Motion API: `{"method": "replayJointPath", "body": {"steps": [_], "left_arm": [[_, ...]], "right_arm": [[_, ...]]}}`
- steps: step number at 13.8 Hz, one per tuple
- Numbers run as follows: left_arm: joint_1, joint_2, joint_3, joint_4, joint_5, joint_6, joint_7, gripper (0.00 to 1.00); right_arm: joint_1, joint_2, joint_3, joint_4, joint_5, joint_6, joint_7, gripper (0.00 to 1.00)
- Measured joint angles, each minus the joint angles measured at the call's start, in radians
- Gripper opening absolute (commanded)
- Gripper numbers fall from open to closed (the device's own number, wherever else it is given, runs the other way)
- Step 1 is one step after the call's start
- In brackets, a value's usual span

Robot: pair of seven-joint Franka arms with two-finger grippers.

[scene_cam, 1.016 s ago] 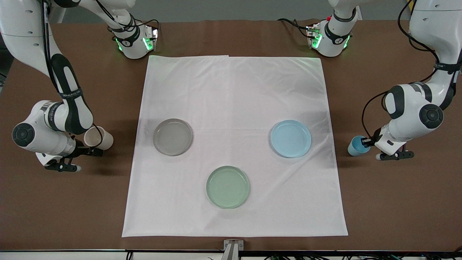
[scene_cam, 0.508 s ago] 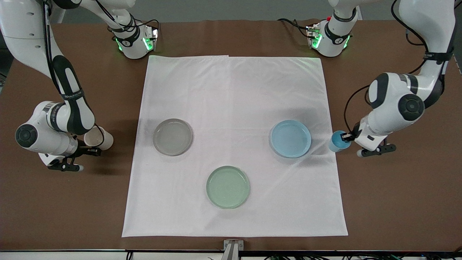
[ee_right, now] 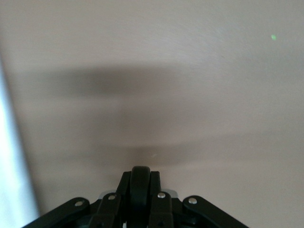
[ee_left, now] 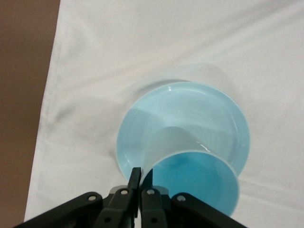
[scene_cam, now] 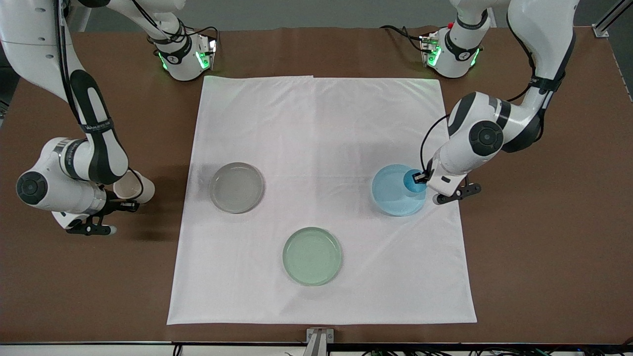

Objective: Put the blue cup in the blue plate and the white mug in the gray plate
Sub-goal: 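Carry the blue cup onto the blue plate with the left gripper, then release the cup and raise the left gripper while the right gripper carries the mug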

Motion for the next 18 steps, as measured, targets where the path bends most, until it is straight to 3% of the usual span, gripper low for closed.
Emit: {"method": "replayJointPath", "body": {"steps": [1, 2, 5, 6, 10, 15, 18], "left_arm": [[-0.010, 0.015, 0.000, 0.000, 0.000, 0.015, -0.016, 0.07], [-0.017, 0.030, 0.000, -0.001, 0.000, 0.030, -0.028, 0.20], [-0.024, 0.065, 0.000, 0.000, 0.000, 0.059, -0.038, 0.86], [-0.024, 0.068, 0.001, 0.000, 0.000, 0.064, -0.039, 1.00], [0.003, 0.033, 0.009, 0.059, 0.000, 0.034, -0.037, 1.00], [0.112, -0.024, 0.013, 0.349, 0.010, -0.324, 0.102, 1.00], [0.193, -0.037, 0.016, 0.477, 0.011, -0.449, 0.218, 1.00]], "right_arm": [[0.031, -0.033, 0.002, 0.038, 0.001, -0.080, 0.000, 0.04], [0.067, -0.060, 0.004, 0.076, 0.003, -0.156, 0.008, 0.04], [0.209, -0.102, 0.008, 0.156, 0.013, -0.273, 0.169, 0.04], [0.262, -0.100, 0.009, 0.159, 0.014, -0.274, 0.236, 0.04], [0.448, -0.055, 0.013, 0.154, 0.049, -0.211, 0.423, 0.05], [0.543, 0.036, 0.012, 0.134, 0.063, -0.093, 0.452, 0.04], [0.546, 0.041, 0.002, 0.134, 0.063, -0.067, 0.451, 0.04]]}}
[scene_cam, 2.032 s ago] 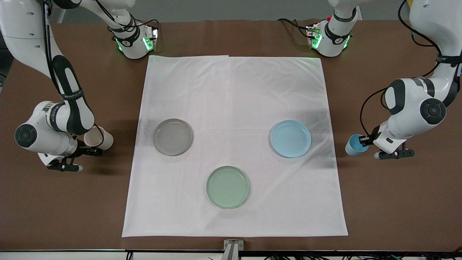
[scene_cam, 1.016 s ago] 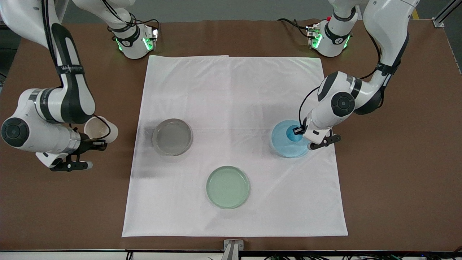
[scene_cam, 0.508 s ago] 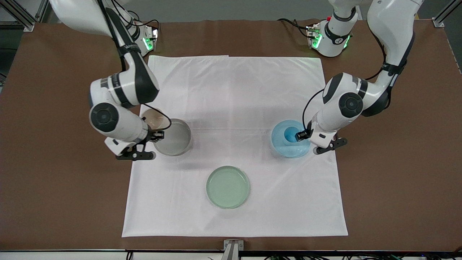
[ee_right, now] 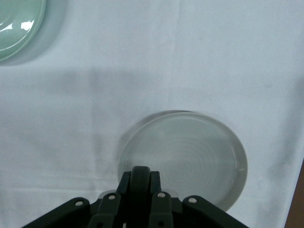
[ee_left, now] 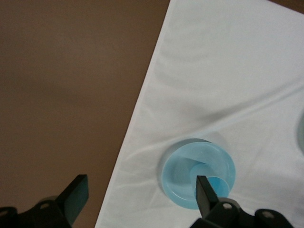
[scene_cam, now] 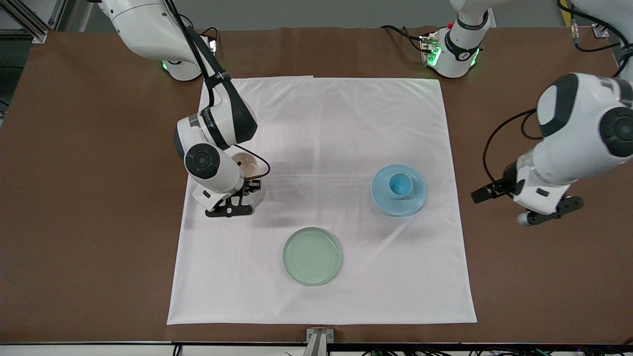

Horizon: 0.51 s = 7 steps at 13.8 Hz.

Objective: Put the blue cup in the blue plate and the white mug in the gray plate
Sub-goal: 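Release the cup and raise the left gripper while the right gripper carries the mug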

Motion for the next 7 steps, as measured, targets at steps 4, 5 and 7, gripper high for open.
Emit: {"method": "replayJointPath", "body": {"steps": [4, 5, 7], "left_arm": [[0.094, -0.064, 0.001, 0.044, 0.001, -0.059, 0.148, 1.00], [0.117, -0.091, 0.001, 0.047, 0.001, -0.086, 0.190, 1.00], [0.148, -0.146, 0.002, 0.049, 0.001, -0.144, 0.247, 1.00]], "right_arm": [[-0.030, 0.003, -0.012, 0.000, 0.000, 0.004, -0.002, 0.04], [-0.038, 0.006, -0.012, -0.001, 0.000, 0.010, -0.002, 0.04], [-0.048, 0.017, -0.013, -0.003, 0.000, 0.028, -0.003, 0.05]]}}
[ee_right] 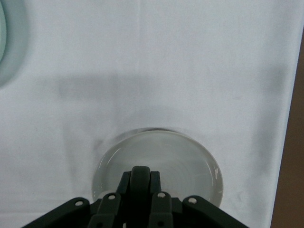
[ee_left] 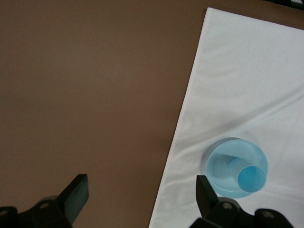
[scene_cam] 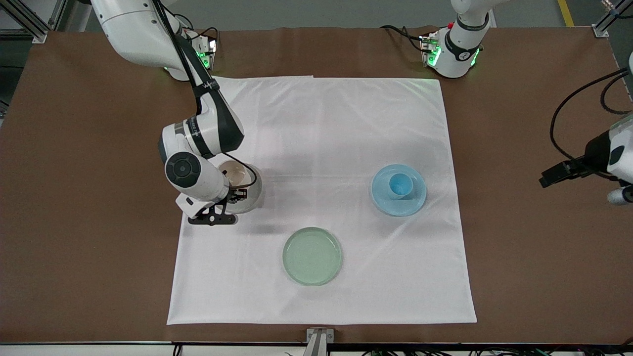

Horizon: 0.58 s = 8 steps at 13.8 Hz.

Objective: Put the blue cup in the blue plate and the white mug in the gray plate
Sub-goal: 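Release the cup and raise the left gripper while the right gripper carries the mug, then lower the white mug onto the gray plate with the right gripper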

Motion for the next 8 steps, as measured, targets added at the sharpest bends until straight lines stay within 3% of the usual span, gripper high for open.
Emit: {"method": "replayJointPath", "body": {"steps": [5, 8], "left_arm": [[-0.031, -0.113, 0.029, -0.006, -0.014, -0.109, 0.099, 1.00], [-0.223, -0.192, 0.217, -0.069, -0.094, -0.130, 0.108, 1.00]], "right_arm": [[-0.024, 0.038, 0.000, -0.008, 0.000, 0.039, -0.002, 0.05], [-0.025, 0.045, 0.000, -0.030, 0.000, 0.081, -0.003, 0.05]]}}
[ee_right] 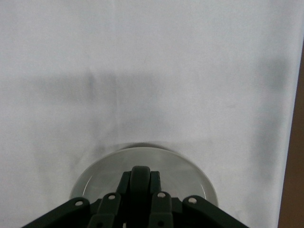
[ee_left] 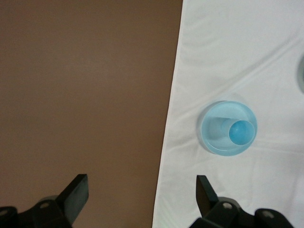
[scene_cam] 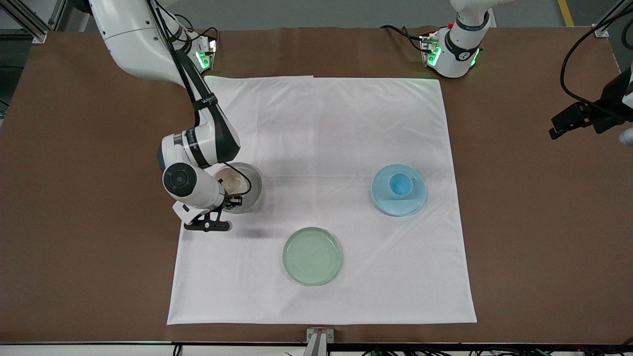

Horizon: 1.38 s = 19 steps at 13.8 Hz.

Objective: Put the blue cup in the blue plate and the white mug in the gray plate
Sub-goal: 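Lower the white mug onto the gray plate with the right gripper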

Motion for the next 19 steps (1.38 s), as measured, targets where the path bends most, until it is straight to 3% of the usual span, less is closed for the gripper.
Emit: {"method": "replayJointPath", "body": {"steps": [3, 6, 7, 8, 10, 11, 12, 16, 19], "left_arm": [[-0.145, -0.074, 0.118, -0.086, -0.010, -0.003, -0.013, 1.00], [-0.163, -0.096, 0.128, -0.119, -0.010, -0.004, -0.018, 1.00], [-0.163, -0.096, 0.128, -0.119, -0.010, -0.007, -0.018, 1.00], [-0.162, -0.094, 0.128, -0.118, -0.010, -0.014, -0.018, 1.00], [-0.162, -0.080, 0.128, -0.108, -0.010, -0.035, -0.018, 1.00], [-0.162, -0.067, 0.128, -0.096, -0.010, -0.043, -0.018, 1.00], [-0.162, -0.053, 0.128, -0.080, -0.010, -0.048, -0.018, 1.00], [-0.164, -0.030, 0.120, -0.046, 0.006, -0.053, -0.018, 1.00], [-0.165, -0.037, 0.086, -0.019, 0.036, -0.053, -0.018, 1.00]], "right_arm": [[0.000, 0.000, 0.000, -0.033, 0.000, 0.043, 0.000, 0.05], [0.000, 0.000, 0.001, -0.044, 0.000, 0.068, 0.000, 0.06], [0.001, 0.000, 0.002, -0.046, 0.000, 0.071, 0.000, 0.12], [0.001, 0.000, 0.003, -0.046, 0.000, 0.072, 0.000, 0.27], [0.001, 0.000, 0.004, -0.046, 0.000, 0.072, 0.000, 0.77], [0.001, -0.001, 0.004, -0.046, 0.000, 0.071, 0.000, 0.94], [0.001, -0.005, 0.004, -0.045, 0.000, 0.065, 0.001, 1.00], [0.000, -0.078, 0.001, -0.011, 0.000, -0.092, 0.001, 1.00], [-0.027, -0.227, -0.015, 0.024, -0.001, -0.328, 0.001, 1.00]]}}
